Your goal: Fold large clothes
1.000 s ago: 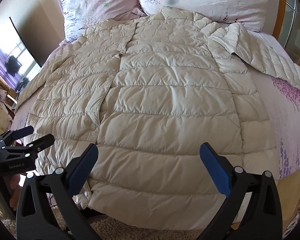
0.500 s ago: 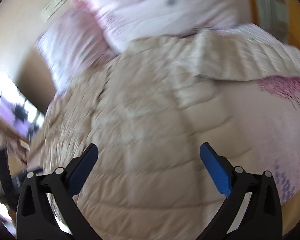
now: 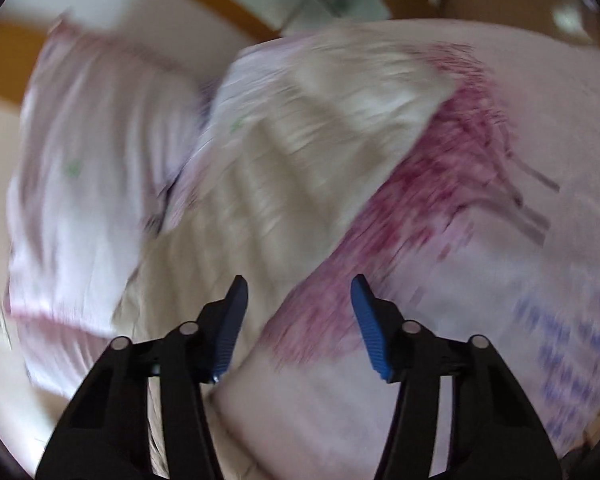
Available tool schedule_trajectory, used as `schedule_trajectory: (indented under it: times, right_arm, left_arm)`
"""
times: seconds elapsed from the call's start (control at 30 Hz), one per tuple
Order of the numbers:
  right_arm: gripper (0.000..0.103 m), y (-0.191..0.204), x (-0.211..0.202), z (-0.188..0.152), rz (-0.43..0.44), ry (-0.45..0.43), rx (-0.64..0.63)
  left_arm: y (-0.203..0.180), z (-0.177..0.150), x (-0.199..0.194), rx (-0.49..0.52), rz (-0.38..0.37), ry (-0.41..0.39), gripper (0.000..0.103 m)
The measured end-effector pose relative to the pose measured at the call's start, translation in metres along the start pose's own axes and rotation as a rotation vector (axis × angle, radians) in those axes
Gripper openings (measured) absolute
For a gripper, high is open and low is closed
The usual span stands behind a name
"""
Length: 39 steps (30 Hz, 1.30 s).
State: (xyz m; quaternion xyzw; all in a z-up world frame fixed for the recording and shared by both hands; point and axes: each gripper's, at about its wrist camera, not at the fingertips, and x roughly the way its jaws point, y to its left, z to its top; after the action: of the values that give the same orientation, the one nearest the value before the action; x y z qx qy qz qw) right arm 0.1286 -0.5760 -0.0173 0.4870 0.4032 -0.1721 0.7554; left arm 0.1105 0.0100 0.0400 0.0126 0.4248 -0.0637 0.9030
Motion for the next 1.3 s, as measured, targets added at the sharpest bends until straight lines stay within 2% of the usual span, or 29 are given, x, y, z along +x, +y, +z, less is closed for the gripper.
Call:
schedule_trajectory:
  times: [0.03, 0.13, 0.3, 0.4, 0.47, 0.6, 0.67, 0.77, 0.9, 1.03, 1.13, 1.3]
  right_arm:
    - [0.044, -0.006, 0.001, 0.007, 0.010, -0.009, 0.019]
    - [0.041, -0.015, 0.002, 0.032, 0.003, -0.059, 0.048]
    - [0.035, -0.019, 0.002, 0.056, -0.068, -0.131, 0.058]
    - [0.025, -0.017, 0.002, 0.065, -0.112, -0.167, 0.040]
    - [0.010, -0.009, 0.003, 0.064, -0.158, -0.200, -0.009]
    - [0.004, 0.026, -0.008, 0.054, -0.208, -0.308, -0.177]
    - [0.004, 0.052, -0.018, 0.041, -0.192, -0.360, -0.280]
    - [0.003, 0.099, -0.036, 0.011, -0.076, -0.388, -0.456]
    - [0.003, 0.166, -0.045, -0.053, 0.135, -0.325, -0.700]
    - [0.003, 0.210, -0.032, -0.124, 0.290, -0.174, -0.884]
    - [0.003, 0.229, -0.011, -0.170, 0.343, -0.044, -0.968]
    - [0.003, 0.240, 0.022, -0.233, 0.341, 0.127, -1.090]
  left_arm:
    - [0.001, 0.003, 0.001, 0.000, -0.012, -0.010, 0.102]
    - [0.001, 0.014, 0.006, 0.001, -0.030, -0.034, 0.102]
    - [0.005, 0.027, 0.017, -0.033, -0.073, -0.033, 0.102]
    - [0.007, 0.030, 0.022, -0.054, -0.130, -0.034, 0.102]
    - [0.007, 0.032, 0.026, -0.063, -0.159, -0.033, 0.102]
    - [0.006, 0.037, 0.032, -0.082, -0.194, -0.028, 0.102]
    - [0.008, 0.039, 0.035, -0.110, -0.256, -0.029, 0.102]
    - [0.011, 0.043, 0.037, -0.172, -0.365, -0.024, 0.102]
    - [0.012, 0.049, 0.043, -0.239, -0.469, -0.014, 0.102]
    - [0.012, 0.053, 0.051, -0.327, -0.603, 0.013, 0.102]
    - [0.014, 0.056, 0.059, -0.399, -0.682, 0.038, 0.102]
    - [0.013, 0.062, 0.078, -0.491, -0.763, 0.084, 0.102]
